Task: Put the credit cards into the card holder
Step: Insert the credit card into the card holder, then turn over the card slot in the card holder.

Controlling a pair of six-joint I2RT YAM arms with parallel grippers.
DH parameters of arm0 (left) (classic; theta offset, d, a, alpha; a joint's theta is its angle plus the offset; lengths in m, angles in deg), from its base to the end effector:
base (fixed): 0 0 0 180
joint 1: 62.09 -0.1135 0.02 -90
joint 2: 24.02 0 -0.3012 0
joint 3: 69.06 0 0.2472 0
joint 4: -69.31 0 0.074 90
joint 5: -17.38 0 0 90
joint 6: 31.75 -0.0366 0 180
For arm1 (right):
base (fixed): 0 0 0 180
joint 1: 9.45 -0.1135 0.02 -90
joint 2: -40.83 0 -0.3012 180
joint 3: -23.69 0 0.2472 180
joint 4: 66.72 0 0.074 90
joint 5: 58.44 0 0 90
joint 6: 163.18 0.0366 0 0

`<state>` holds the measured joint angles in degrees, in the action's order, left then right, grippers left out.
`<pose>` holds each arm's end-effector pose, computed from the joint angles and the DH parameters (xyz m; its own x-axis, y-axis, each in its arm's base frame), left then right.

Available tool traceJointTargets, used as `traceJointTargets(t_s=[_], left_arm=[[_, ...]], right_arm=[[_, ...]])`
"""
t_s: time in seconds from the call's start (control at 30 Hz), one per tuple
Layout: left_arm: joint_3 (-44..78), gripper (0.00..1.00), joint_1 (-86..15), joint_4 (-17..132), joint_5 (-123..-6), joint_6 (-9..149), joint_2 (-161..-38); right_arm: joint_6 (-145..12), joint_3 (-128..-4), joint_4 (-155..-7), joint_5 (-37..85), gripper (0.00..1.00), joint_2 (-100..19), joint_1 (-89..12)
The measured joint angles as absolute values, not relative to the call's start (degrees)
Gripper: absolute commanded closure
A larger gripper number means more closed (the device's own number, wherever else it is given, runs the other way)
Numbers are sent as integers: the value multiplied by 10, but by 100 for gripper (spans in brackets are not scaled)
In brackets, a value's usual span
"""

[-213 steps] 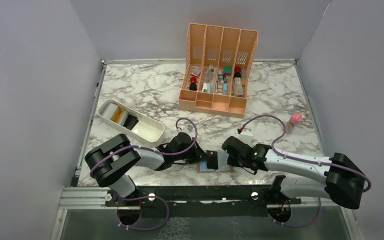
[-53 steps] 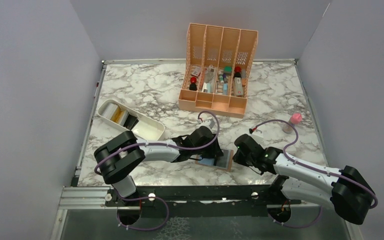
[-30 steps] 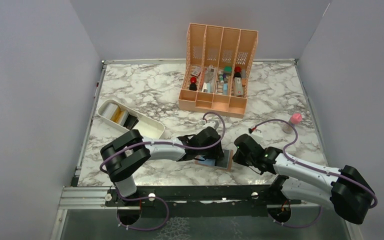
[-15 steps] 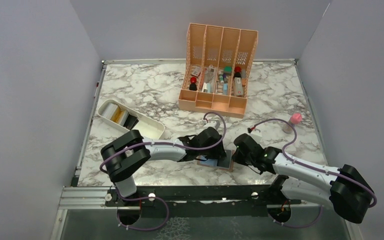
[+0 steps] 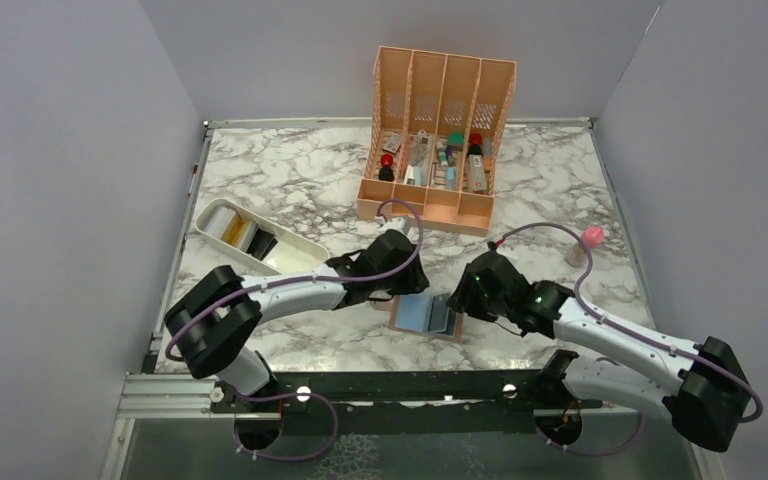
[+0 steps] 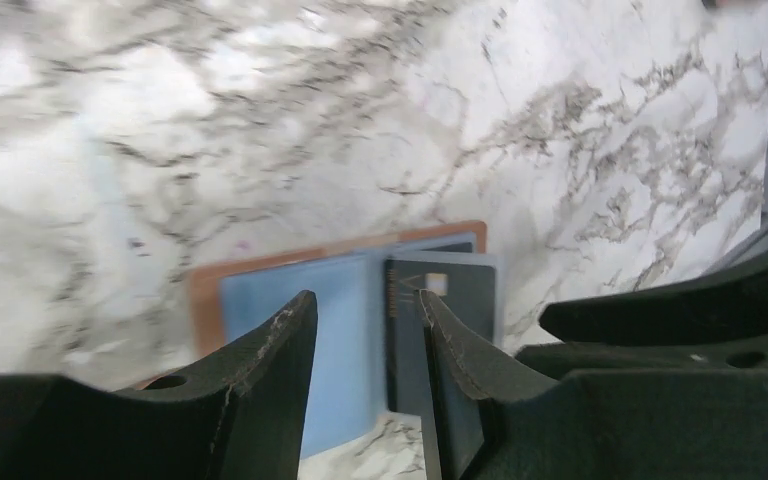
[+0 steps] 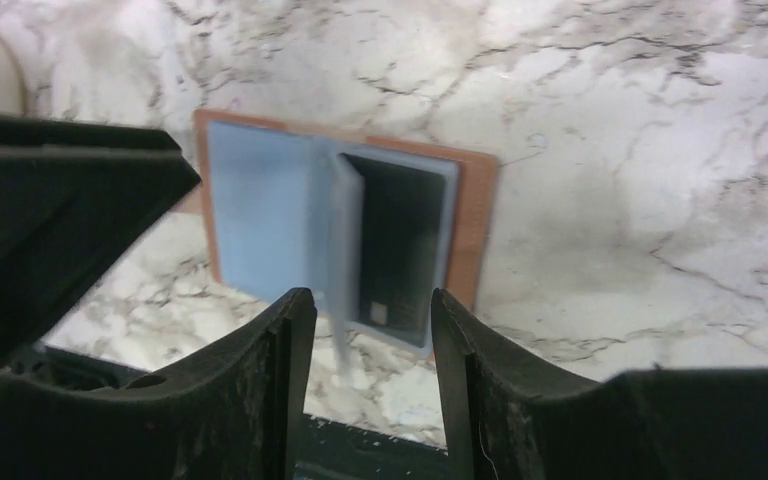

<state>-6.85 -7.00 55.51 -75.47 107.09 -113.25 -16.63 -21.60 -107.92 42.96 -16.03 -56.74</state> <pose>0.1845 -0.2612 0.2301 -0.8466 -0.1007 -0.5225 0.2432 0.8001 -0.5484 0.1166 0.1156 0.2286 -0.8310 0.3056 -0.4648 0.0983 0.9031 0.4181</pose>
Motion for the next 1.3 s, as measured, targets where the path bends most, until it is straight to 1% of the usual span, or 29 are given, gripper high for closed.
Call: traceJointTargets(t_s=[0.07, 0.13, 0.27, 0.37, 0.67, 1.0, 1.2, 1.3], left_arm=[[-84, 56, -99, 552, -749, 1062, -1107], [-100, 56, -126, 548, -742, 1055, -1078], [-126, 56, -183, 534, -730, 1034, -1009], [-130, 56, -204, 521, -722, 1016, -975], [-140, 56, -215, 441, -741, 940, -857], [-200, 56, -215, 396, -842, 884, -675], [-235, 55, -215, 397, -870, 877, -612], [-239, 55, -215, 397, -872, 877, -611]], right_arm=[[-162, -231, -1085, 415, 41, -160, -568], [-158, -247, -1094, 408, 40, -161, -569], [-145, -286, -1115, 408, 40, -179, -575], [-138, -310, -1118, 409, 42, -207, -587], [-68, -415, -1163, 445, 40, -379, -678], [-42, -502, -1179, 473, 38, -532, -694], [-42, -532, -1185, 479, 43, -592, -696], [-42, -543, -1196, 484, 49, -605, -698]])
